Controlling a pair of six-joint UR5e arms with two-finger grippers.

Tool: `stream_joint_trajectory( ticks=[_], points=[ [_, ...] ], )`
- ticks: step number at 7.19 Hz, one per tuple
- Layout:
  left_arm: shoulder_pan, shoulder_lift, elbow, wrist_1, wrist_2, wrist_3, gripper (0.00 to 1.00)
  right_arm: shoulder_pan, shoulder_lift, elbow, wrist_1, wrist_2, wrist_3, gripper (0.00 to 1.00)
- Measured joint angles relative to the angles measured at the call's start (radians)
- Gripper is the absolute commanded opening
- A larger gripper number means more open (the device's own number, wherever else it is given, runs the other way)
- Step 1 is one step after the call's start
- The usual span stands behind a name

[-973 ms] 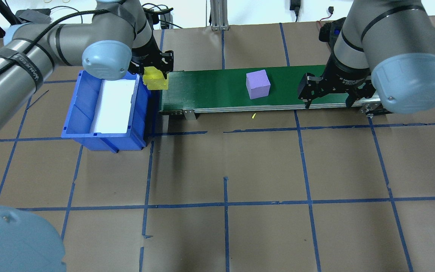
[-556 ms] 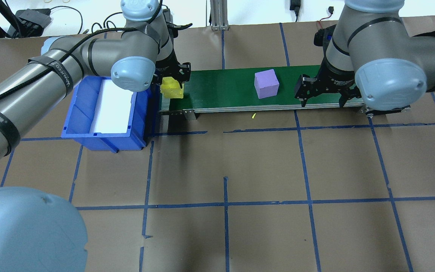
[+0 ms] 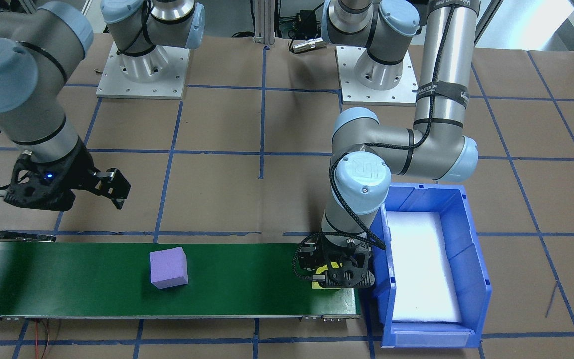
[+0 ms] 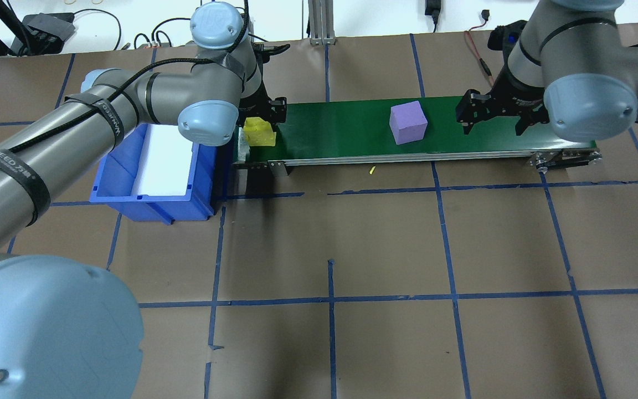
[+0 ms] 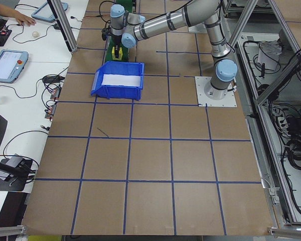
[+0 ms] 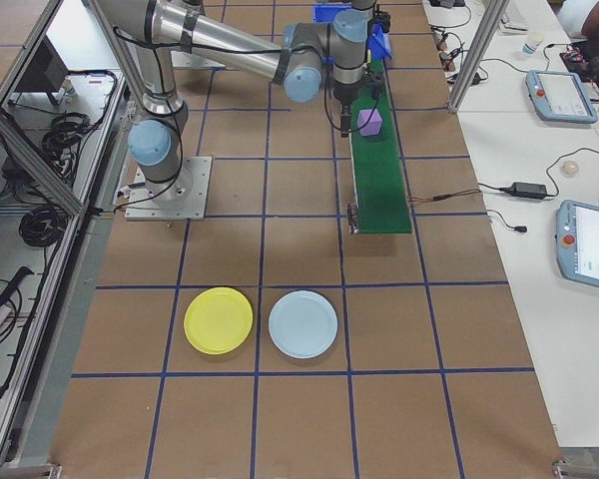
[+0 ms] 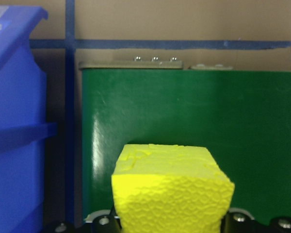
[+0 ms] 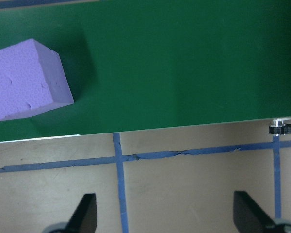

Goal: Move block left to right into plate

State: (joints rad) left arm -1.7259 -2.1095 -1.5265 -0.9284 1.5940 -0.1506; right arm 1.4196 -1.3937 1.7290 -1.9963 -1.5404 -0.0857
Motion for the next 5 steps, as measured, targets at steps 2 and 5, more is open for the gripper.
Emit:
stream_joint_trajectory(
  ticks=[2,5],
  points=[
    [-0.001,0.059,-0.006,-0.044,0.006,0.015,1.00,-0.166,0.063,-0.064,-0.009,0.128,-0.181,0.99],
    [0.035,0.308,-0.019,-0.346,0.016,0.019,1.00,-0.278,0.149,-0.108,-0.004,0.272,-0.337,0.98]
  ],
)
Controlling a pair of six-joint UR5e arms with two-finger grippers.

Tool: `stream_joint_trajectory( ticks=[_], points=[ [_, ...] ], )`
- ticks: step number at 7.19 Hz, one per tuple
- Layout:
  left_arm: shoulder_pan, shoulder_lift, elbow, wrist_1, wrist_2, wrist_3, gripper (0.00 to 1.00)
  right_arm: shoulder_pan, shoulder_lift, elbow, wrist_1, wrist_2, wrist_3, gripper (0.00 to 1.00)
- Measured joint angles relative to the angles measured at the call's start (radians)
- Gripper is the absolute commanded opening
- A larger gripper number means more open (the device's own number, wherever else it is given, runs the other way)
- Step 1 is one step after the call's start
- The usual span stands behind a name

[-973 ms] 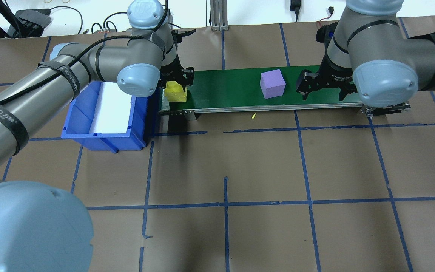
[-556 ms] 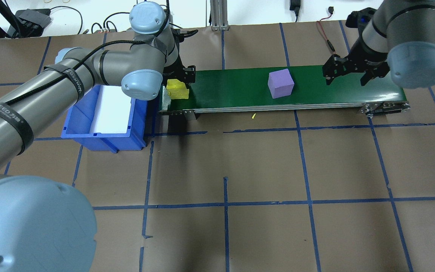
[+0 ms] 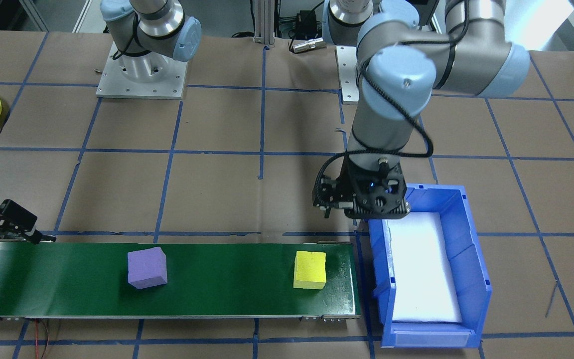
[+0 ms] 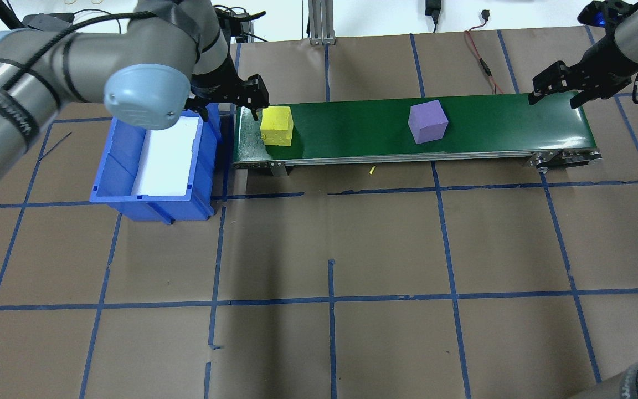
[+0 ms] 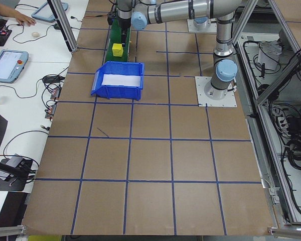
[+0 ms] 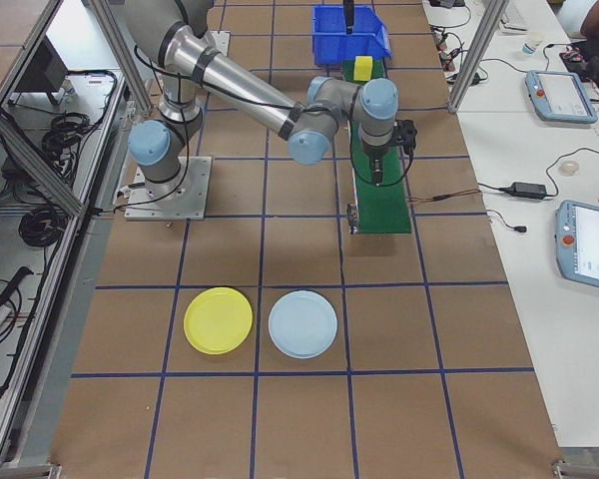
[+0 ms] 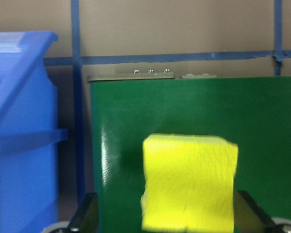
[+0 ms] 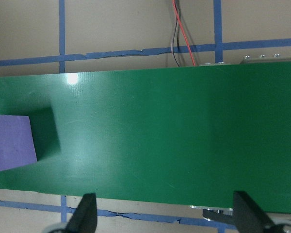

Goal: Move block left to right into plate

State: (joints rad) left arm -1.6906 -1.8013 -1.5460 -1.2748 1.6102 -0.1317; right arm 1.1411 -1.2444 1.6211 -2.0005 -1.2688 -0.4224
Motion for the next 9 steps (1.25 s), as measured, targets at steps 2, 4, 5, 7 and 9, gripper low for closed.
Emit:
stream_joint_trajectory(
  ticks=[2,4,5,7,9],
  points=[
    [0.069,0.161,-0.014,-0.202,0.001,0.001,1.00,-0.014,0.073,-0.039,0.042,0.093,-0.058,0.99],
    [0.089,0.281,-0.020,-0.336,0.032,0.001,1.00,-0.016,0.136,-0.120,0.140,0.129,-0.095,0.99],
    [0.087,0.321,-0.028,-0.372,0.049,-0.001,1.00,-0.016,0.144,-0.133,0.160,0.130,-0.125,1.00],
    [0.085,0.345,-0.048,-0.379,0.055,-0.006,1.00,-0.016,0.139,-0.123,0.168,0.129,-0.168,1.00],
    [0.087,0.348,-0.061,-0.364,0.055,-0.006,1.00,-0.016,0.137,-0.113,0.163,0.132,-0.173,1.00]
  ],
)
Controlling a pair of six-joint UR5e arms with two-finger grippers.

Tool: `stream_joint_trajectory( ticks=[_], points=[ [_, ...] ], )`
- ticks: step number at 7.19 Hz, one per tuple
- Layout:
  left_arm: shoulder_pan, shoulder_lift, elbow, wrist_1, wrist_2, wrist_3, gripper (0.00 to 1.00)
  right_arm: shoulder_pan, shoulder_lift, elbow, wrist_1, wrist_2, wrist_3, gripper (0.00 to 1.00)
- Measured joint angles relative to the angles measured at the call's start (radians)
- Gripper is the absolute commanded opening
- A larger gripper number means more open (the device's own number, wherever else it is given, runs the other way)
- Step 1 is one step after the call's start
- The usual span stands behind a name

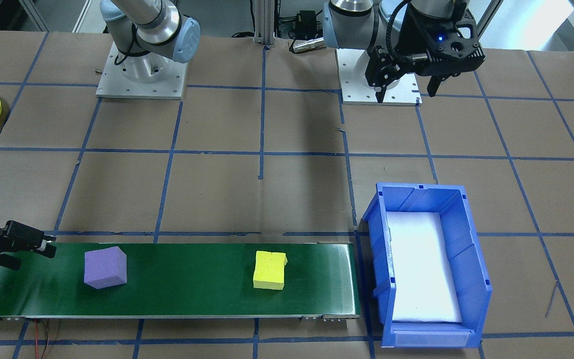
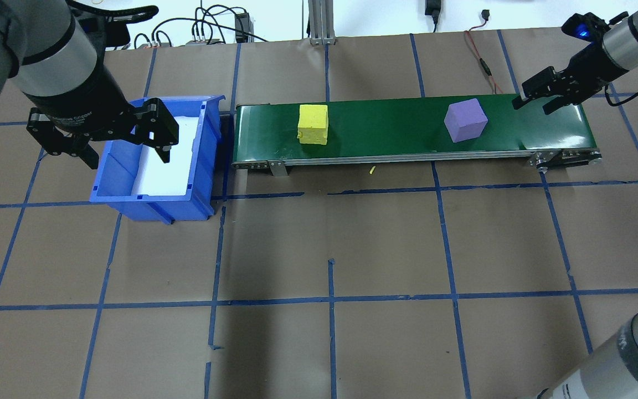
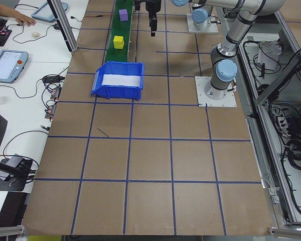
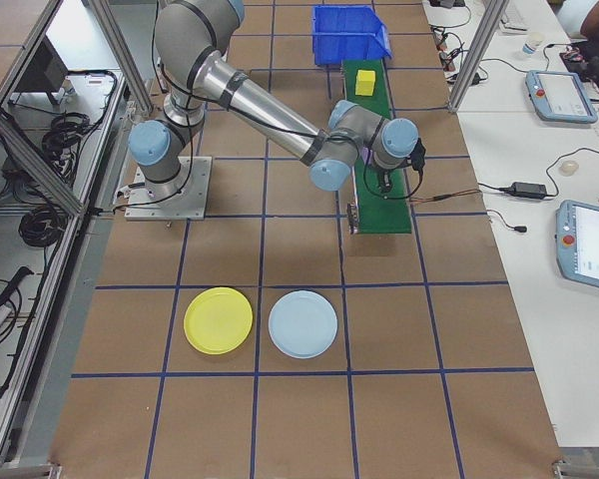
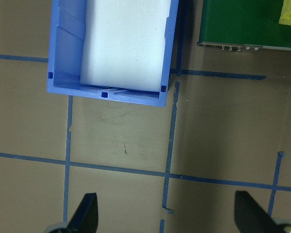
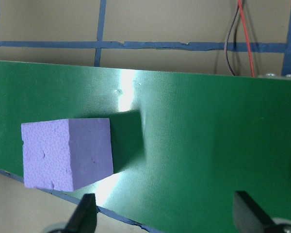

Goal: Move block left to right into plate

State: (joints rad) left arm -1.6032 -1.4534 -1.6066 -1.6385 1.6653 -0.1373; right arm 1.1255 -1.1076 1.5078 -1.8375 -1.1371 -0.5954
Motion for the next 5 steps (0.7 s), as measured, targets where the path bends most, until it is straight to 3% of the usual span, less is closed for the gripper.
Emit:
stream_joint_trajectory(
  ticks=[5],
  points=[
    [0.012,0.001,-0.001,0.024,-0.002,0.001,1.00,0.000,-0.004,0.004,-0.005,0.001,-0.005,1.00]
  ],
)
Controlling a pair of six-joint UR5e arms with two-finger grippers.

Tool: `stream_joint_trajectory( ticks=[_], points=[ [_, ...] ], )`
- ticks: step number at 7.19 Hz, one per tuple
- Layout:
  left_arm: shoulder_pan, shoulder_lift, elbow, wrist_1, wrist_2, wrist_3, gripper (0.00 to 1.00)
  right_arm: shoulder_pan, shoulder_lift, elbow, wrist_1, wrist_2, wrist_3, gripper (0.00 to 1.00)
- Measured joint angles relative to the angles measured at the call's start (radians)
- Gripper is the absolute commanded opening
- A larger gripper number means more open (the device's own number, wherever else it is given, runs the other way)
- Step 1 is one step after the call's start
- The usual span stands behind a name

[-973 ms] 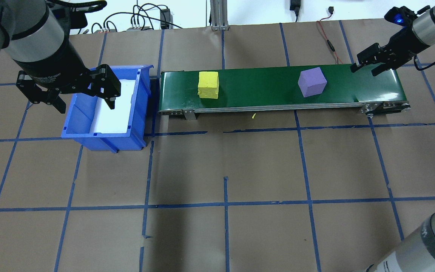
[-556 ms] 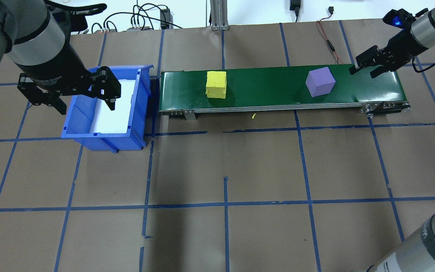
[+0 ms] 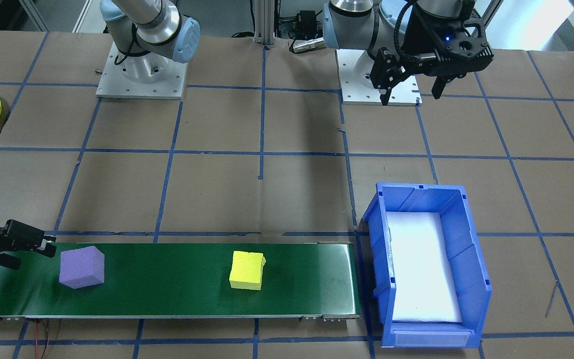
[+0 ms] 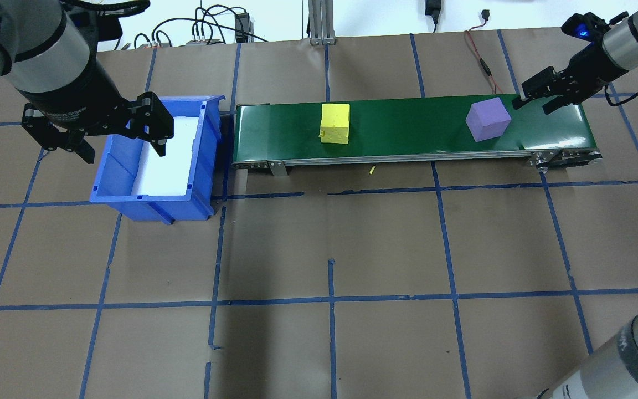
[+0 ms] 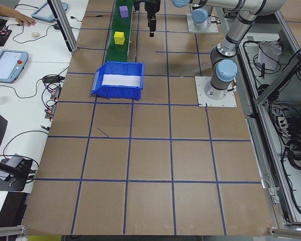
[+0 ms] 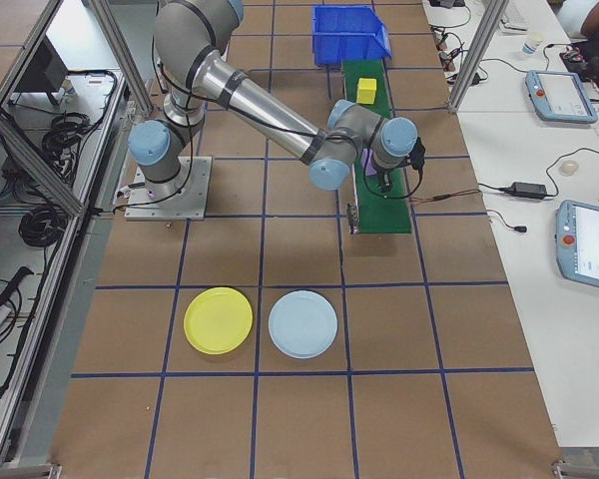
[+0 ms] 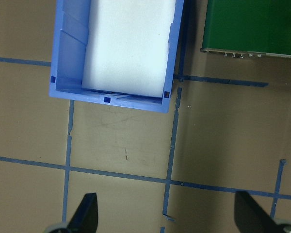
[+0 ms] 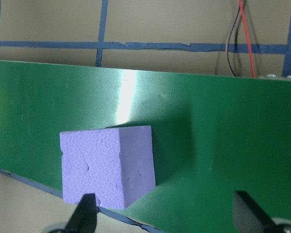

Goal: Move block left to right into plate

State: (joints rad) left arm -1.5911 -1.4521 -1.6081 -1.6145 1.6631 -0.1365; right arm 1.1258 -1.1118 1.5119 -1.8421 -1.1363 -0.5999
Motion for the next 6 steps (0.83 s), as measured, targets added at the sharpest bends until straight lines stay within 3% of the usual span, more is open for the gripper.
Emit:
stream_joint_trajectory(
  ticks=[6],
  points=[
    [0.008,-0.024,-0.003,0.073,-0.043,0.010,1.00,0.000,0.012,0.019,-0.020,0.006,-0.007,0.99]
  ],
)
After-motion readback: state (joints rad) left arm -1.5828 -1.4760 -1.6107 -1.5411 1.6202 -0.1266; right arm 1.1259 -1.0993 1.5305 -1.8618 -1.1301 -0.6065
